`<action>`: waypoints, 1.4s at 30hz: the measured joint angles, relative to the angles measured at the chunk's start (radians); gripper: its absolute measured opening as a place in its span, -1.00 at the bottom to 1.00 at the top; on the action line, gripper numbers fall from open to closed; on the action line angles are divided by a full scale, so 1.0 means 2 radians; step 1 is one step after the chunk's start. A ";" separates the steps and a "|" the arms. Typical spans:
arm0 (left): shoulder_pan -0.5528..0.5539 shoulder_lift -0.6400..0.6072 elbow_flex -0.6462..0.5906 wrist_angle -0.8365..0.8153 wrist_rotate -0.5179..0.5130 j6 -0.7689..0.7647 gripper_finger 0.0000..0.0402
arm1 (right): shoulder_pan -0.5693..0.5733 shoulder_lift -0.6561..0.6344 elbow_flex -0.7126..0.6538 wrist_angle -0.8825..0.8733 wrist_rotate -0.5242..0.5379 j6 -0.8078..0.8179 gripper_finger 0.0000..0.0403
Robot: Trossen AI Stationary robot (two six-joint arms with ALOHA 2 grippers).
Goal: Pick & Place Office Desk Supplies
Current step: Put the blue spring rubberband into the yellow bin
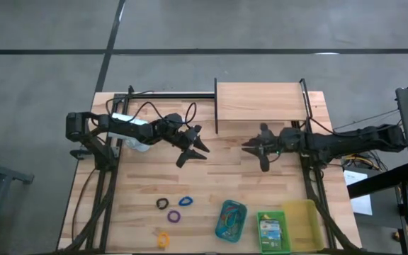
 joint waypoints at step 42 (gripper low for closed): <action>0.000 0.000 0.000 -0.003 0.000 0.000 -0.17 | -0.140 0.124 0.013 0.136 -0.179 -0.086 -0.57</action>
